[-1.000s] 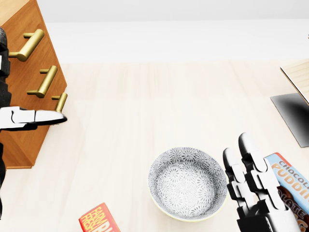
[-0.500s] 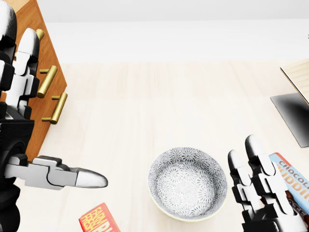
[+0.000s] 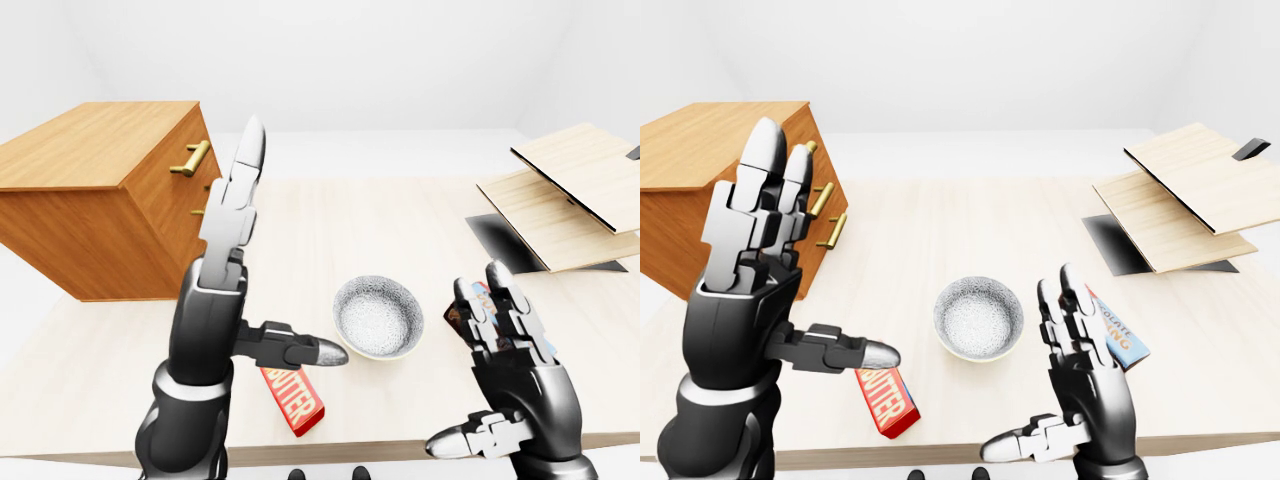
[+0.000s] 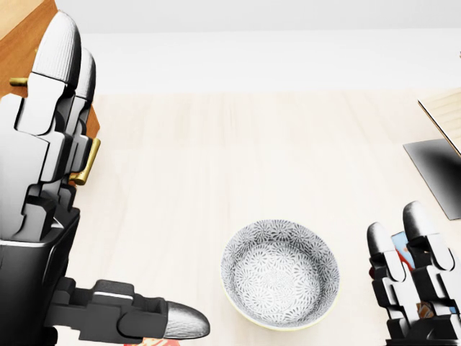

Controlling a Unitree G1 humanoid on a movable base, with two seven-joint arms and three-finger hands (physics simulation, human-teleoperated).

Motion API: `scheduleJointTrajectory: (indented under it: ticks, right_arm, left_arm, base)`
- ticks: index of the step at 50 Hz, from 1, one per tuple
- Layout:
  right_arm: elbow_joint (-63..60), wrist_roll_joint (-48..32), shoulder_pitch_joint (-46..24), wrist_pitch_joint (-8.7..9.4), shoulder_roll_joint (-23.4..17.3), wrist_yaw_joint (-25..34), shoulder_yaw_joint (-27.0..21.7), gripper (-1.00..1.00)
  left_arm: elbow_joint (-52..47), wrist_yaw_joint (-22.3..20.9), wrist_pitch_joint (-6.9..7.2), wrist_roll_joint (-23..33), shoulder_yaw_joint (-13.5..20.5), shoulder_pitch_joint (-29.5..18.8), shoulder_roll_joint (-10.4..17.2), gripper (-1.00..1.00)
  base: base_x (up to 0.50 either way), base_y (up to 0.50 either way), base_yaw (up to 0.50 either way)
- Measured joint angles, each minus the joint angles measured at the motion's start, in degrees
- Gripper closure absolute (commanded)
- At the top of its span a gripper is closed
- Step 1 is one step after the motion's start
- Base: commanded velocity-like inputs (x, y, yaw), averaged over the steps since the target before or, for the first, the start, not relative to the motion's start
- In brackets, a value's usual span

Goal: Close the top drawer of the cabinet and put the bowl on top of it.

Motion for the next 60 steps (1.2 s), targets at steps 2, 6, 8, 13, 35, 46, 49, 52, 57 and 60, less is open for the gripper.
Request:
scheduleJointTrajectory:
  ticks: [2, 6, 8, 13, 35, 46, 49, 52, 57, 60]
  right_arm:
    - [-0.2, 0.5, 0.2, 0.0, 0.5, 0.5, -0.6, -1.0]
    - [-0.8, 1.5, 0.5, 0.0, 1.8, 1.7, -2.3, -1.0]
    - [-1.1, 1.9, 0.6, 0.0, 2.4, 2.3, -3.1, -1.0]
    - [-1.9, 3.1, 0.6, 0.0, 4.2, 3.8, -5.4, -1.0]
    - [-4.3, 5.7, -1.9, 0.0, 10.6, 8.8, -13.8, -1.0]
    - [-5.0, 6.7, -2.7, 0.0, 12.7, 11.1, -16.7, -1.0]
    - [-5.1, 7.0, -2.8, 0.0, 13.2, 11.7, -17.3, -1.0]
    - [-5.1, 7.2, -3.0, 0.0, 13.6, 12.2, -17.9, -1.0]
    - [-5.1, 7.4, -2.9, 0.0, 14.3, 13.2, -18.5, -1.0]
    - [-5.2, 7.5, -2.9, 0.0, 14.7, 13.8, -18.7, -1.0]
  left_arm:
    - [-0.7, -0.1, 0.0, 1.5, -1.1, 0.3, -0.2, -1.0]
    - [-2.0, -0.6, 0.0, 4.6, -3.1, 0.6, -0.4, -1.0]
    - [-2.6, -0.8, 0.0, 6.2, -4.1, 0.8, -0.5, -1.0]
    - [-3.9, -1.9, 0.0, 10.5, -6.8, 1.4, -0.7, -1.0]
    - [-4.6, -5.8, 0.0, 25.8, -14.0, 4.5, -2.7, -1.0]
    - [-2.0, -5.6, 0.0, 31.4, -16.8, 6.6, -3.0, -1.0]
    - [-1.1, -5.1, 0.0, 32.7, -17.6, 7.1, -3.0, -1.0]
    - [-0.5, -4.8, 0.0, 34.0, -18.4, 7.6, -3.0, -1.0]
    - [0.6, -4.1, 0.0, 35.7, -19.6, 8.4, -3.0, -1.0]
    - [1.1, -3.6, 0.0, 36.8, -20.3, 8.7, -3.1, -1.0]
  base:
    - [0.0, 0.0, 0.0]
    - [0.0, 0.0, 0.0]
    - [0.0, 0.0, 0.0]
    - [0.0, 0.0, 0.0]
    - [0.0, 0.0, 0.0]
    - [0.0, 0.0, 0.0]
    - [0.0, 0.0, 0.0]
    - [0.0, 0.0, 0.0]
    - [0.0, 0.0, 0.0]
    - [0.0, 0.0, 0.0]
